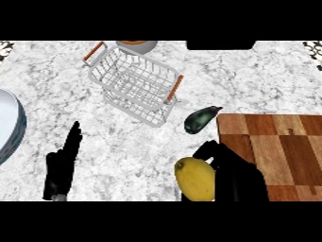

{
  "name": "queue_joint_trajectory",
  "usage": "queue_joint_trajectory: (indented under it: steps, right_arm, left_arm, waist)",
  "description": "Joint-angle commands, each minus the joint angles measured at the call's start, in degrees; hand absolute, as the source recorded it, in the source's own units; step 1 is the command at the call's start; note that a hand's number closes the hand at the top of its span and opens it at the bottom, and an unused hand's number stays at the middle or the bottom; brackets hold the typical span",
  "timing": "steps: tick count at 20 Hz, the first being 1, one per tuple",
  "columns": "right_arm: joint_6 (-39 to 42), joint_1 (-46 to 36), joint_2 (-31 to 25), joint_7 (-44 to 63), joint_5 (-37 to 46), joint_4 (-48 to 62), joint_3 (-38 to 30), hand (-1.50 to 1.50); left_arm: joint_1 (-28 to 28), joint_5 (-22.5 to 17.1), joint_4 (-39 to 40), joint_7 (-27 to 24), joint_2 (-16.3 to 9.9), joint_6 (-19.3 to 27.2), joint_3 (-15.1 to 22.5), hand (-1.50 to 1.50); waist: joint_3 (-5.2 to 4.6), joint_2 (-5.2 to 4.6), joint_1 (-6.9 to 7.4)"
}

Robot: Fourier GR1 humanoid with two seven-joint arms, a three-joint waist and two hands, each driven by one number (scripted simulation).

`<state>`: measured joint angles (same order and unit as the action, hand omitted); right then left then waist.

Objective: Pick the lemon from the cutting board and place it in the tiered basket

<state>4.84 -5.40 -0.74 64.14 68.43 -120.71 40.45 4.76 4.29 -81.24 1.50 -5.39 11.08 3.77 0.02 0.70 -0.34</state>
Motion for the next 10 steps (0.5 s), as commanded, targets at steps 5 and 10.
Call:
queue_joint_trajectory:
  steps: [5,10]
  right_arm:
    - [13.6,-17.7,0.7,16.3,9.2,-12.5,3.2,1.50]
    - [16.5,-22.0,0.7,18.4,8.7,-11.6,2.8,1.50]
  left_arm:
    - [-0.9,-0.7,2.1,0.6,-0.2,-1.1,-0.6,0.00]
    - [-0.3,-1.3,1.7,0.3,-0.7,-1.1,-1.7,0.00]
  waist:
    - [-0.33,-0.24,0.27]
    - [-0.40,-0.12,0.28]
